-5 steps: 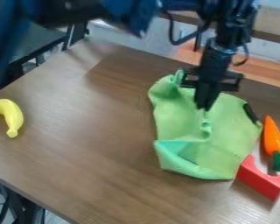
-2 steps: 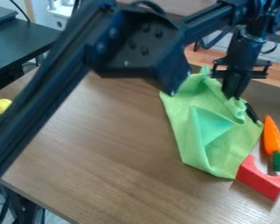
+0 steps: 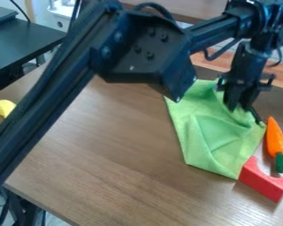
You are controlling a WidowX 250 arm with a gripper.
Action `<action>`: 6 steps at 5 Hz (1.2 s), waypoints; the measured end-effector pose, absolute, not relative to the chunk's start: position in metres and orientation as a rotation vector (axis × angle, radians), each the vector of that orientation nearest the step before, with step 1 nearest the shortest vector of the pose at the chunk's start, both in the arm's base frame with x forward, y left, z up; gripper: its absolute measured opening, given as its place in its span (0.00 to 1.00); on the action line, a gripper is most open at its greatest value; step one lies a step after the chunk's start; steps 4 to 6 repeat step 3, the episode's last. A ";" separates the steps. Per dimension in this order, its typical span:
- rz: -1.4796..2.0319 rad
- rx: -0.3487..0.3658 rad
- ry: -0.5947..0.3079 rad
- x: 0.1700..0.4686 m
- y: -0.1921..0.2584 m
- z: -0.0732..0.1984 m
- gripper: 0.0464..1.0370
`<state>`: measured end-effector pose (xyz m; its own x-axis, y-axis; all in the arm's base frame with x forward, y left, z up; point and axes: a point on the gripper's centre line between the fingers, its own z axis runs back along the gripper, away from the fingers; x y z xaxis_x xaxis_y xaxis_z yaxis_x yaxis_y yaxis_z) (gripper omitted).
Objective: Fold the cloth from bottom left to top rigth
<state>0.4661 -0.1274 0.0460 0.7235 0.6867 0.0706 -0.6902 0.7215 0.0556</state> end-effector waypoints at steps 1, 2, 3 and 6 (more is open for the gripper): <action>0.764 0.002 -0.095 0.464 -0.131 0.066 0.75; 0.783 -0.093 -0.143 0.461 -0.123 0.093 0.96; 0.792 -0.222 -0.239 0.449 -0.104 0.129 0.96; 0.792 -0.222 -0.239 0.449 -0.104 0.129 0.96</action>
